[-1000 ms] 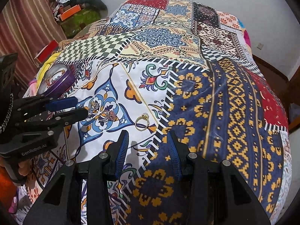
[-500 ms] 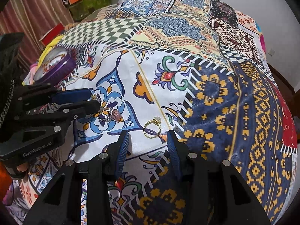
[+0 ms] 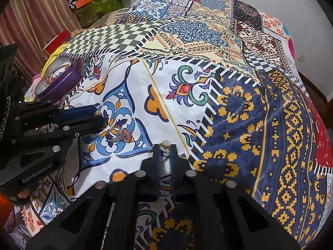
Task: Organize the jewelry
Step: 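Grasp a silver earring with the left tool while the right reaches the gold ring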
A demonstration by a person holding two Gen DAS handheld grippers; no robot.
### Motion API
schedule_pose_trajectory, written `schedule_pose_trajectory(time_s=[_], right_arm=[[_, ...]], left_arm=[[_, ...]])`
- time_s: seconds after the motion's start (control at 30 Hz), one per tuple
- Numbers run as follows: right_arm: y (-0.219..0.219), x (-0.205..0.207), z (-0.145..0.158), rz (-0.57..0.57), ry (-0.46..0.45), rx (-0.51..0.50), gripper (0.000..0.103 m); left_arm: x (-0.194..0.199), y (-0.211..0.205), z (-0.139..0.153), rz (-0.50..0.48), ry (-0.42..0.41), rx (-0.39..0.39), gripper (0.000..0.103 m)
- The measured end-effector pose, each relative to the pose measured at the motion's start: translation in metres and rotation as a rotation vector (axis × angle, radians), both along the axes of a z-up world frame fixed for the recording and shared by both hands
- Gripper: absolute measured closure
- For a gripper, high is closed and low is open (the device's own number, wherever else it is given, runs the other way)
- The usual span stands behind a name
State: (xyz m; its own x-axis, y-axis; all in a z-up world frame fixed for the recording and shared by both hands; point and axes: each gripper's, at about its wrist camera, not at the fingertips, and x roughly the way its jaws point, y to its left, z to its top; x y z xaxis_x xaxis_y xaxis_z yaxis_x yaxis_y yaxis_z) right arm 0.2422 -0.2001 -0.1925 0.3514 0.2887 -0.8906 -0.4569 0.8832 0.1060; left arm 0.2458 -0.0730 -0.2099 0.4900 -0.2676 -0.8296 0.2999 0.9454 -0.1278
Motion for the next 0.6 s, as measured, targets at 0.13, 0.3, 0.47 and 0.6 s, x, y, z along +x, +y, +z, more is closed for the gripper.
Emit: schedule_pose_trajectory(time_s=[0.13,0.3,0.47,0.6], right_arm=[[-0.002,-0.002,0.005,-0.012,-0.019,0.005,0.097],[-0.003,-0.007,0.013,-0.018,-0.049,0.004,0.097],[-0.005,-0.009,0.016,-0.017,0.004,0.032,0.091],[0.001,-0.009,0.009,-0.014,0.018,-0.015,0.068]], left_arm=[[-0.007,0.002,0.007,0.01,-0.015,0.003,0.088],[-0.014,0.009,0.024,0.027,-0.055,0.01,0.088],[-0.026,0.02,0.046,0.049,-0.115,0.009,0.088],[-0.035,0.03,0.056,0.064,-0.147,0.018,0.088]])
